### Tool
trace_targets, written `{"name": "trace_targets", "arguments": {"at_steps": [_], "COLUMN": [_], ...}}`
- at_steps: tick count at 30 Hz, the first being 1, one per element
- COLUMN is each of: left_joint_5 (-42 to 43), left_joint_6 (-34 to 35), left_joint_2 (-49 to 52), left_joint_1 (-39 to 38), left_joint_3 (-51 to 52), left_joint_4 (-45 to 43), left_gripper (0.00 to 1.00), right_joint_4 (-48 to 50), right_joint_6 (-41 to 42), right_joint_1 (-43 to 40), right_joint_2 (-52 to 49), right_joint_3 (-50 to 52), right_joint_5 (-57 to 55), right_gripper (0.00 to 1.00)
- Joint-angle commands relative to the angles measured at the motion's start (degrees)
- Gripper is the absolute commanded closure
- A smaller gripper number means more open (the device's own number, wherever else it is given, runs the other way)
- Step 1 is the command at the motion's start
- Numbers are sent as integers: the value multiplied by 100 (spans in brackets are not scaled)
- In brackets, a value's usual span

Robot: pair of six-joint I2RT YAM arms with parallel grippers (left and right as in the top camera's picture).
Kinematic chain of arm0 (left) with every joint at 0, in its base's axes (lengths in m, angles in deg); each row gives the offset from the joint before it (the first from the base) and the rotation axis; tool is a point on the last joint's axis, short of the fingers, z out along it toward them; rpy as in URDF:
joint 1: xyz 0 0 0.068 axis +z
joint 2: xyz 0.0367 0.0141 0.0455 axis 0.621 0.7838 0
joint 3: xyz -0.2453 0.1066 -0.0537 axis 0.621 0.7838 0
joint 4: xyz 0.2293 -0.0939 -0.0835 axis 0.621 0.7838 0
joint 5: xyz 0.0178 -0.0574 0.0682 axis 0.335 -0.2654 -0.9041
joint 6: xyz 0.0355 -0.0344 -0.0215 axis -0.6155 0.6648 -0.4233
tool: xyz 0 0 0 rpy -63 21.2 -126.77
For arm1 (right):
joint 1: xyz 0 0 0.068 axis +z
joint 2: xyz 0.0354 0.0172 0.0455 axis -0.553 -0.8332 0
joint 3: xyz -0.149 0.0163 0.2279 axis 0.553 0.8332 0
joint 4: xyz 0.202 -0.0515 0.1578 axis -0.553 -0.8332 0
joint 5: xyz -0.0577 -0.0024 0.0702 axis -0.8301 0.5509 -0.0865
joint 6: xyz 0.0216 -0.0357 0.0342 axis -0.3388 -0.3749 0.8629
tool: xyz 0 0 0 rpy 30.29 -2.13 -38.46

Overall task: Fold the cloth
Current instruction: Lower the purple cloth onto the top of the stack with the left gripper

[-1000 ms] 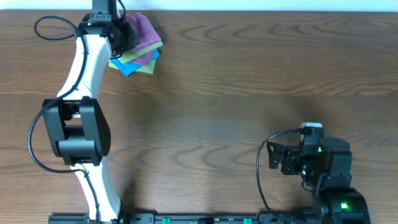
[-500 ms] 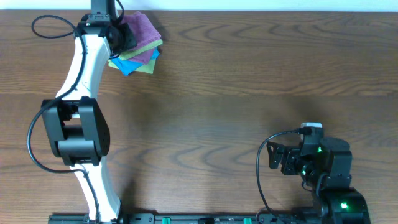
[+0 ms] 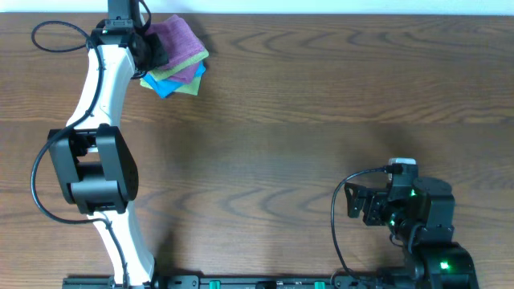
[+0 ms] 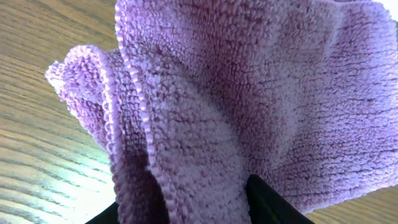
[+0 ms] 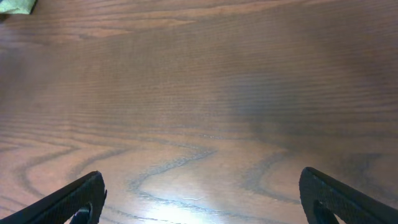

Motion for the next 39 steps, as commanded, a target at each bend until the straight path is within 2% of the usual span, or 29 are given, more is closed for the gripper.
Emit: {"name": "trace_targets", "arguments": {"at_steps": [1,4,6,9,28,39], "left_joint_5": [-61,-63,-72,-179,-496,-800], "left_joint_6": [-197,-319,-393,-422,-605,-702], "left_joint_2": [31,-39,-98,-186,-284,-531], "left_joint_1": [24,22,24,24,24,24], "left_joint_3": [-170,-170,-170,-170,-170,-170], "left_joint_4": [52,55,46,50,269,291], "left_gripper": [54,54,46,43,36,26], "right_joint_4": [7,7,7,7,7,7], "right_joint_6": [59,57,59,59,59,59], "right_joint_1": [-42,-42,-42,-42,-42,-42], "right_joint_2": [28,28,28,28,28,31], "right_joint_3": [28,28,28,28,28,28], "right_joint_5": [-52,-52,-52,-52,-52,-52], "right_gripper": [1,1,1,1,1,1]}}
